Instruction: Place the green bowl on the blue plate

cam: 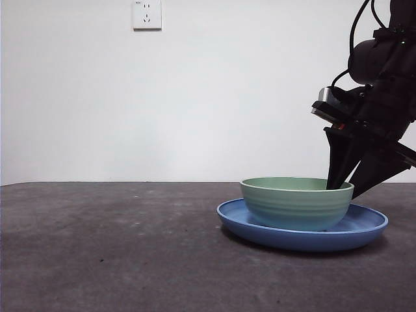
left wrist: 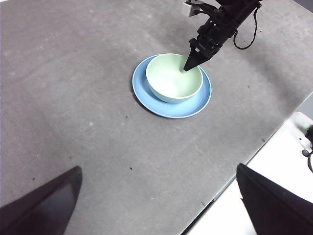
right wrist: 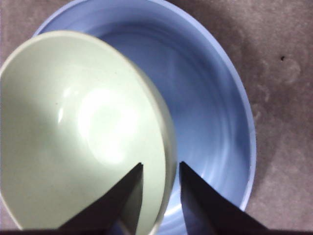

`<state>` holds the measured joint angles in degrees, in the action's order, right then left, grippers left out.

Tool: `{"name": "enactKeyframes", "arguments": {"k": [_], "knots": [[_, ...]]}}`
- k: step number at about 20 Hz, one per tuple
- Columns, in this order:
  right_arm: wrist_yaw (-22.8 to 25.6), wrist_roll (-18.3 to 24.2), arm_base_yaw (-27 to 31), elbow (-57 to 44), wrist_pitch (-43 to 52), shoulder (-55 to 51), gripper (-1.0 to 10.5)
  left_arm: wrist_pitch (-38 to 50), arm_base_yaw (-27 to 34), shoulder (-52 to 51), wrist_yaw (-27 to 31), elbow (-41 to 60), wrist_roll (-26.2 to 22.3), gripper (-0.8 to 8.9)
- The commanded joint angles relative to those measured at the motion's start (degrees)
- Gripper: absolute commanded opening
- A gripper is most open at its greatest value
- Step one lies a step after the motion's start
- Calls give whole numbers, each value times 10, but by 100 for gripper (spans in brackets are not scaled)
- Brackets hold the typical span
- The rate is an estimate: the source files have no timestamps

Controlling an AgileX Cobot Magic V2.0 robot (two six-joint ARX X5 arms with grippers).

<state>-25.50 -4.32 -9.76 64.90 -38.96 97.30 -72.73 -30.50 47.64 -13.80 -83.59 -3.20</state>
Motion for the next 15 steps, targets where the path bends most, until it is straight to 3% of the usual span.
{"name": "enactKeyframes", "arguments": {"k": [1, 3, 4, 11, 15], "knots": [[0, 5, -2, 8, 0, 11, 318, 3, -2, 3, -1, -7, -6, 500], [0, 5, 3, 8, -7, 9, 529, 3, -2, 3, -2, -7, -6, 500], [0, 7, 8, 8, -14, 5, 547, 3, -2, 3, -2, -7, -6, 500], [-16, 33, 66, 8, -73, -49, 542, 4, -2, 3, -1, -7, -7, 500], [14, 33, 71, 7, -78, -43, 459, 7, -2, 3, -1, -7, -7, 500]]}}
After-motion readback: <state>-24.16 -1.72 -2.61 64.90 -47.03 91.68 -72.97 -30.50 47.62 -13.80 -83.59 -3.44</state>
